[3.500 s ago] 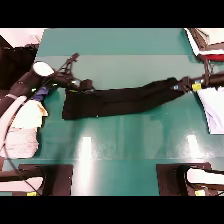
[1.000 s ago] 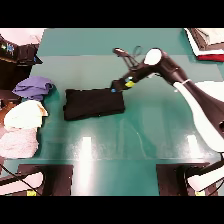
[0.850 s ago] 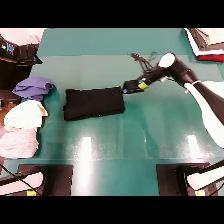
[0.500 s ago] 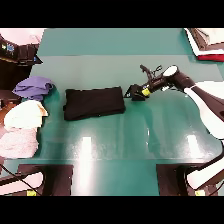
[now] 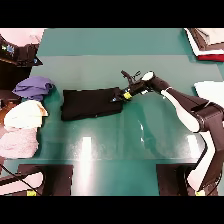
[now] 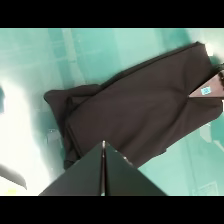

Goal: Fold the shirts.

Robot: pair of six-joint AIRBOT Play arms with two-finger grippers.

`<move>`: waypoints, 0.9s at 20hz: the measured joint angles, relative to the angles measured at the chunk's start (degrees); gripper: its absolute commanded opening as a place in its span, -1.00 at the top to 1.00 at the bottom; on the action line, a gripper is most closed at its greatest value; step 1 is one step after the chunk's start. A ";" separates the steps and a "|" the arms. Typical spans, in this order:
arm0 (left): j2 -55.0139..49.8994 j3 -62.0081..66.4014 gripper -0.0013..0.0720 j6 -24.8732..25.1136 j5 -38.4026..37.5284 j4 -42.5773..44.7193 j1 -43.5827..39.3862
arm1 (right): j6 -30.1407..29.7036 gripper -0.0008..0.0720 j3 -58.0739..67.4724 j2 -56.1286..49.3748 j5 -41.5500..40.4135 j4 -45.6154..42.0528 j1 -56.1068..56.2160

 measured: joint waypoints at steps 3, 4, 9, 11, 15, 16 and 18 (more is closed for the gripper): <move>0.00 0.00 0.88 0.00 -0.59 0.00 0.00 | -1.73 0.93 0.55 0.70 1.01 -0.02 -0.04; 0.00 0.00 0.88 0.00 -0.66 -0.02 0.00 | -2.05 0.93 0.66 1.95 1.68 -0.04 -0.90; 0.00 0.00 0.88 -0.02 -1.05 -0.37 0.00 | -1.62 0.93 0.90 12.24 3.48 -8.11 -11.13; 0.00 0.00 0.89 -0.09 -1.03 -1.95 -0.13 | -1.05 0.93 0.90 16.90 4.11 -12.59 -17.57; 0.00 0.00 0.88 -0.28 0.28 -4.72 -2.91 | -0.59 0.93 0.92 24.28 4.55 -18.71 -31.91; 0.00 0.00 0.88 -0.31 0.61 -5.07 -4.09 | -0.57 0.93 0.92 25.66 4.52 -19.45 -35.76; 0.00 0.00 0.89 -0.33 1.25 -5.70 -6.88 | -0.52 0.93 0.92 27.63 4.13 -20.65 -42.73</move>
